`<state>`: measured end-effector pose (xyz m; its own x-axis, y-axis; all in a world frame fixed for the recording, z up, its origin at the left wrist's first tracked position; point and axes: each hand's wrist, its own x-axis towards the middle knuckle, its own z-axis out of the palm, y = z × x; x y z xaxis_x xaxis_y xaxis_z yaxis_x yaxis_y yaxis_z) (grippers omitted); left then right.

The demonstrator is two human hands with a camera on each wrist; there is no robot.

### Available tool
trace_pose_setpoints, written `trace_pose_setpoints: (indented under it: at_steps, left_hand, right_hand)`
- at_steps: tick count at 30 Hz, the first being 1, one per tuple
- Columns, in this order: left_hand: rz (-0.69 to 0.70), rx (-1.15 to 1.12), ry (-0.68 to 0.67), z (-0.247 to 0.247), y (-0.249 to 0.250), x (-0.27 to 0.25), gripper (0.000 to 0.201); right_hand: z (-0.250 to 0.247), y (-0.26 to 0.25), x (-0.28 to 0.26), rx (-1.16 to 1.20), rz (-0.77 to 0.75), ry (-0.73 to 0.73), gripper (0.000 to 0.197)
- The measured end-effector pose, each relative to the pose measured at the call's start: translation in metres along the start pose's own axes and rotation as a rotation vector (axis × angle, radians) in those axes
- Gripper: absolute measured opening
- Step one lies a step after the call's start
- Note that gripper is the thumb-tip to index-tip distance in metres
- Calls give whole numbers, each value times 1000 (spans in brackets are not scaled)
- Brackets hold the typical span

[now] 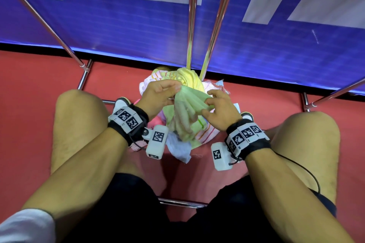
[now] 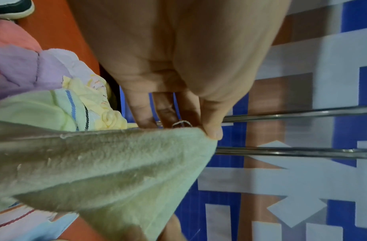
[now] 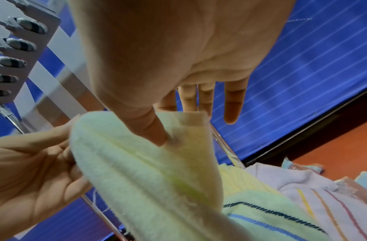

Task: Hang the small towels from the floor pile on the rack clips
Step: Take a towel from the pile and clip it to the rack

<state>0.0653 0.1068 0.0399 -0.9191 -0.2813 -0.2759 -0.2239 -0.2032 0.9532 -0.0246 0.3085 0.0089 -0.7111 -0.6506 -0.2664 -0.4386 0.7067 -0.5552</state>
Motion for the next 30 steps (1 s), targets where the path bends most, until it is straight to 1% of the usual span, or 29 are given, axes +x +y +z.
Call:
trace_pose_setpoints:
  at_steps: [4,7,10,12,15,16,17,19,21,22,24,27,30]
  left_hand:
    - [20,14,61,-18,1,3,12]
    - [35,53,88,-26,-1,4,15]
    - [56,96,155,-29,-6,6,18]
    - [71,114,191,-30,-8,6,18]
    - [81,105,214,-27,-9,5,19]
    - [88,97,226,-26,-8,5,20]
    - [90,89,245,-24,-6,4,21]
    - [93,82,295,-23,-4,5,22]
    - [92,88,319,-22,-3,6,23]
    - [94,99,319,-23,-3,7,22]
    - [96,131,318,-23,-6,8,17]
    - [92,154,329,-24,-7,8,17]
    - [82,129,293,-22,-3,6,17]
  right_hand:
    - [-2,8,-2,53,32,84,28]
    - [-8,8,-4,60,25,158,36]
    - [-9,8,-4,145,-14,293,32]
    - [-9,3,-5,259,-48,390,25]
    - [-11,-6,-6,405,-57,479,15]
    - [-12,-9,-6,460,-60,502,16]
    - [-14,-12,-6,538,-62,518,21]
    - [-18,-16,-5,719,-62,531,32]
    - [-23,-16,-4,758,-39,515,38]
    - [-24,-14,-3,744,-32,483,35]
    - [-24,-10,-3,672,-40,426,19]
    - [-19,-8,-1,681,-46,429,23]
    - [-22,-13,-2,757,-53,410,24]
